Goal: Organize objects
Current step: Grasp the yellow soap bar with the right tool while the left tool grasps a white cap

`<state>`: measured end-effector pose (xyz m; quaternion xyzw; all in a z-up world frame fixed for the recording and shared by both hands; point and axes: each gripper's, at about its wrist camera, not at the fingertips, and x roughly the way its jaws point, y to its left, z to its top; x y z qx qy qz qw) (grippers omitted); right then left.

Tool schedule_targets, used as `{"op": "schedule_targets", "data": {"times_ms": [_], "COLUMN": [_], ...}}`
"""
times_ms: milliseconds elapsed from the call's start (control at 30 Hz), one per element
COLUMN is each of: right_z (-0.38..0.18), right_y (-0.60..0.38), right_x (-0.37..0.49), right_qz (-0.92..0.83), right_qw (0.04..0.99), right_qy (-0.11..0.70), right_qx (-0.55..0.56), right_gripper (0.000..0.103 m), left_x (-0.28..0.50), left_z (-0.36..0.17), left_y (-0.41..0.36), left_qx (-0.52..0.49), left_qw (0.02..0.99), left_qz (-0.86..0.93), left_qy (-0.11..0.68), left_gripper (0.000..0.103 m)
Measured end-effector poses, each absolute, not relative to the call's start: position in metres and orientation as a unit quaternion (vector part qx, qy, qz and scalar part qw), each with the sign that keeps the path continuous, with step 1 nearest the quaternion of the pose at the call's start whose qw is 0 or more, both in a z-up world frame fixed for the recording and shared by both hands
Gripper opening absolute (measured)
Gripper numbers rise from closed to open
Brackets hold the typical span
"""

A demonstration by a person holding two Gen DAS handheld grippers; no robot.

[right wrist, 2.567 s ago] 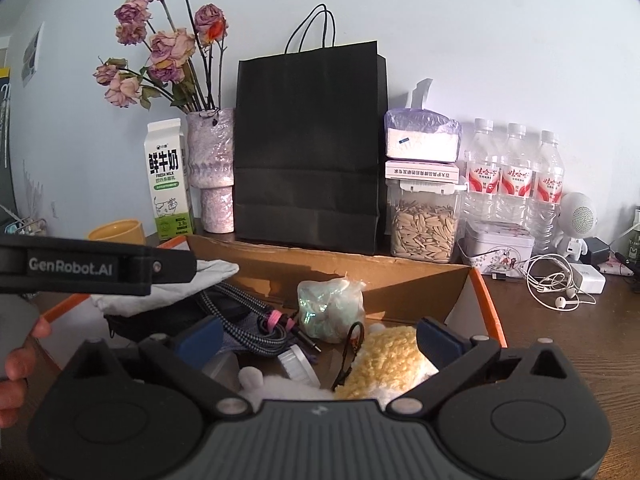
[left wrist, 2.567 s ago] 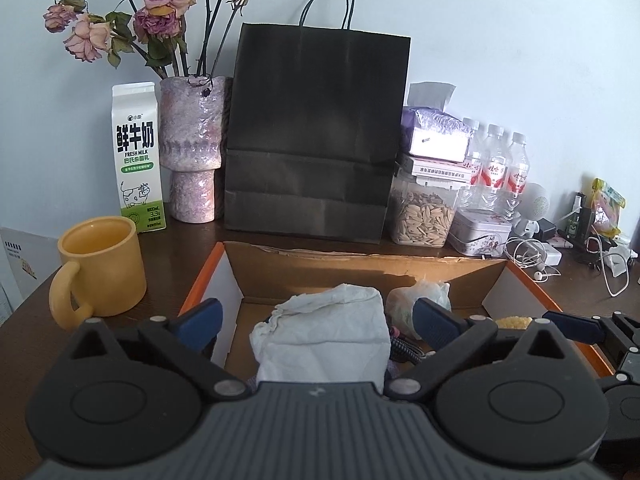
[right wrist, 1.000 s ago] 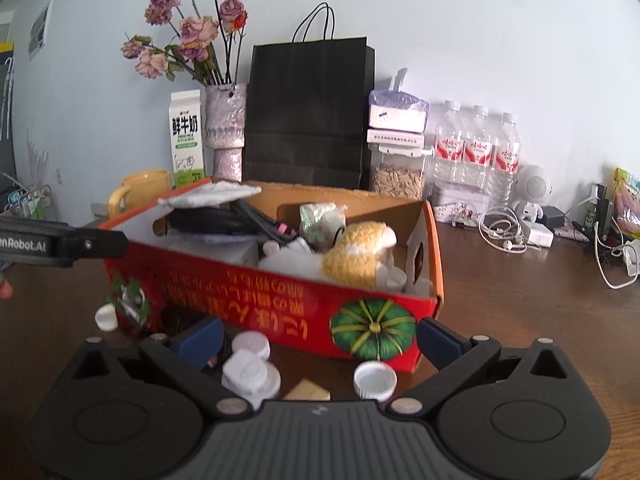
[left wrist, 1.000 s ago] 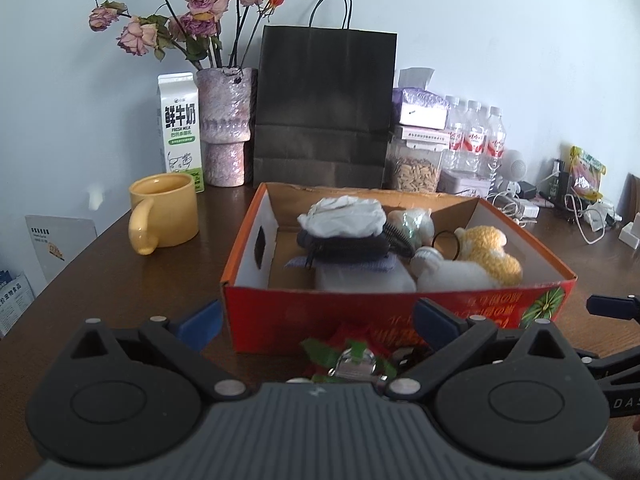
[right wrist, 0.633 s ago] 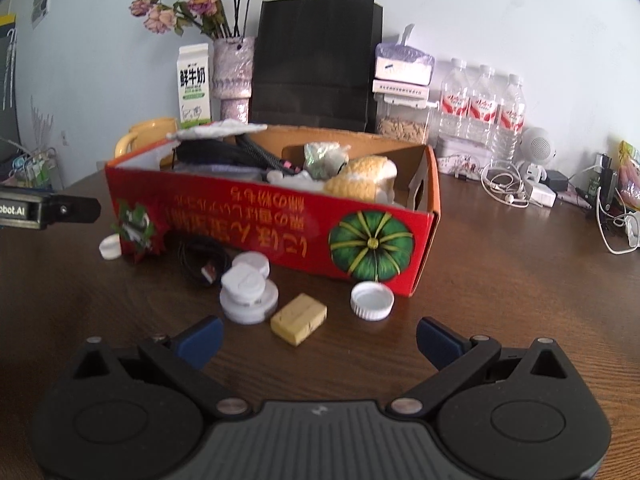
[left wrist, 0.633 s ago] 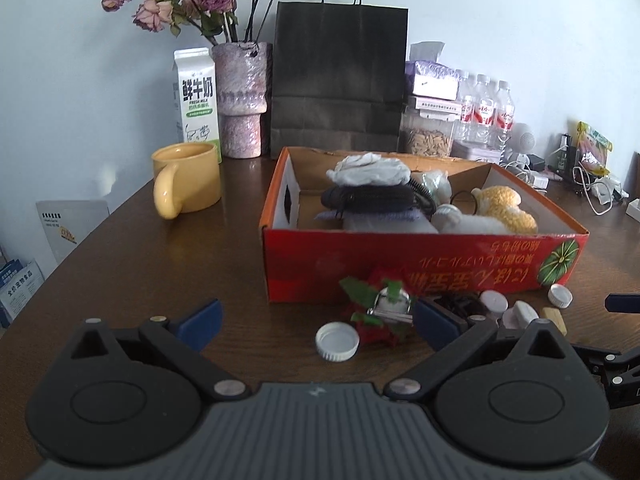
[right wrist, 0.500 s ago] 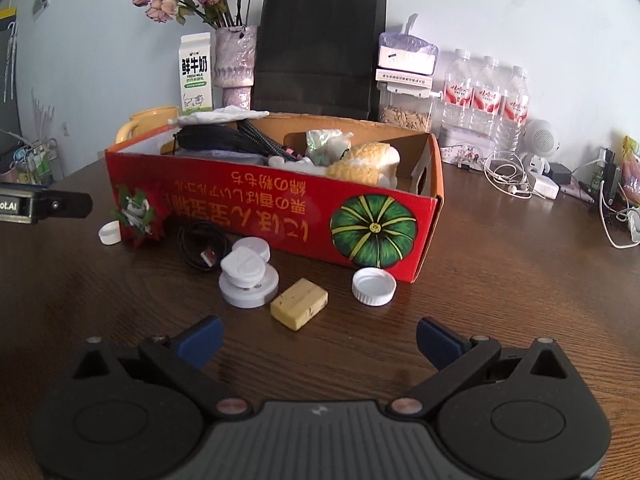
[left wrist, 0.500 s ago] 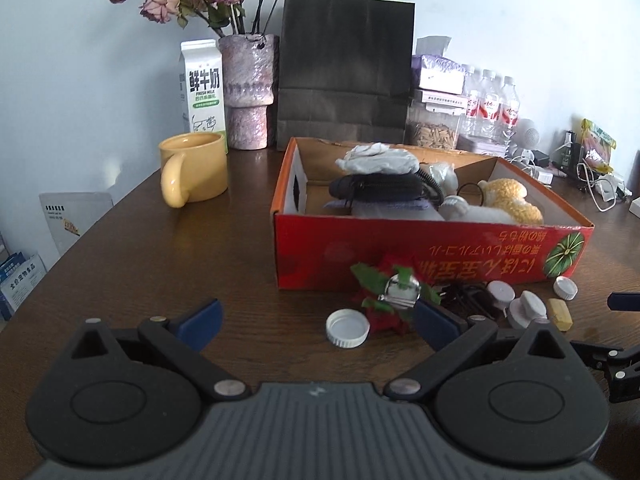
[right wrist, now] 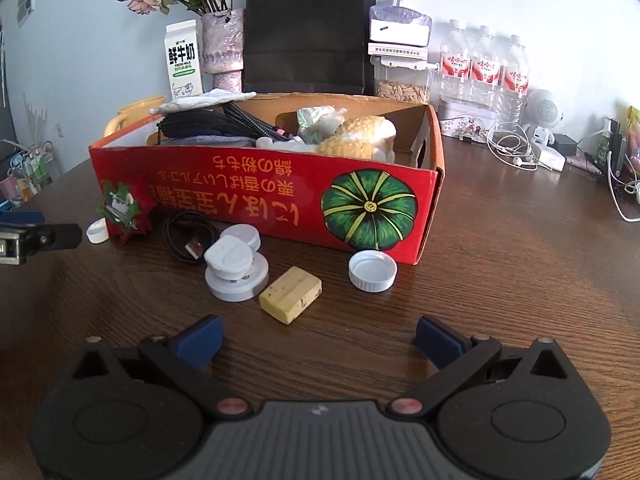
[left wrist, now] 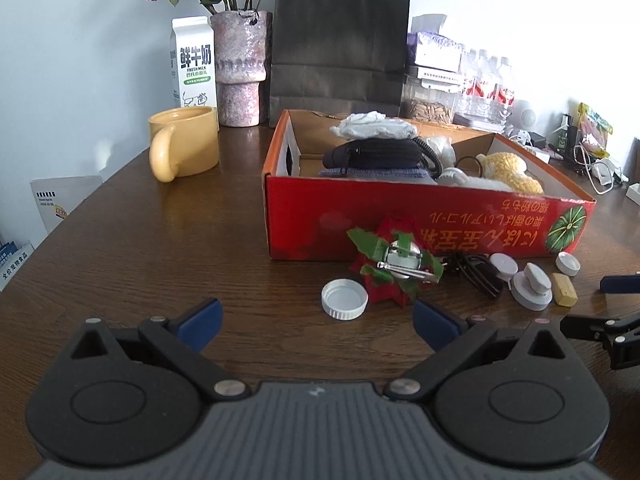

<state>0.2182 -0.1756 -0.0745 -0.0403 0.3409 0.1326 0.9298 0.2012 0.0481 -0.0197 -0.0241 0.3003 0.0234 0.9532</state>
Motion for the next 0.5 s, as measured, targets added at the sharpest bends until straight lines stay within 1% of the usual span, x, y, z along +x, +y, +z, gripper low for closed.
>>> {"op": "schedule_targets", "data": {"times_ms": [200,233,267,300,333,400,467,500], "right_z": [-0.0745,-0.0738,-0.073,-0.0723,-0.0718,-0.0708,-0.0696,-0.0692], "right_y": [-0.1732,-0.173,-0.1727,-0.1724,-0.1723,-0.1711,-0.1694,-0.1685], "right_x": [0.2234,0.2238,0.224,0.2247,0.2255,0.2269,0.228,0.2281], "right_qz": [0.134,0.134,0.134,0.134,0.135,0.138,0.147,0.151], "right_qw": [0.93,0.931,0.933,0.934,0.935,0.936,0.936,0.936], "right_qy": [0.34,0.337,0.332,0.328,0.326,0.322,0.318,0.317], "right_qx": [-0.038,-0.037,-0.036,-0.035,-0.034,-0.034,-0.033,-0.034], "right_gripper": [0.103,0.098,0.09,0.085,0.077,0.07,0.054,0.05], "left_x": [0.204,0.2041,0.2041,0.2039,0.2042,0.2043,0.2041,0.2041], "left_z": [-0.024,-0.0243,-0.0247,-0.0248,-0.0249,-0.0252,-0.0255,-0.0256], "left_y": [0.0501,0.0503,0.0505,0.0507,0.0507,0.0509,0.0507,0.0507], "left_qx": [-0.03,-0.031,-0.032,-0.033,-0.034,-0.035,-0.036,-0.036], "left_qw": [0.951,0.951,0.951,0.951,0.95,0.95,0.95,0.95], "left_qz": [0.023,0.022,0.022,0.022,0.022,0.022,0.021,0.021], "left_qy": [0.307,0.307,0.308,0.308,0.308,0.308,0.308,0.308], "left_gripper": [0.103,0.103,0.103,0.103,0.103,0.103,0.103,0.103]}}
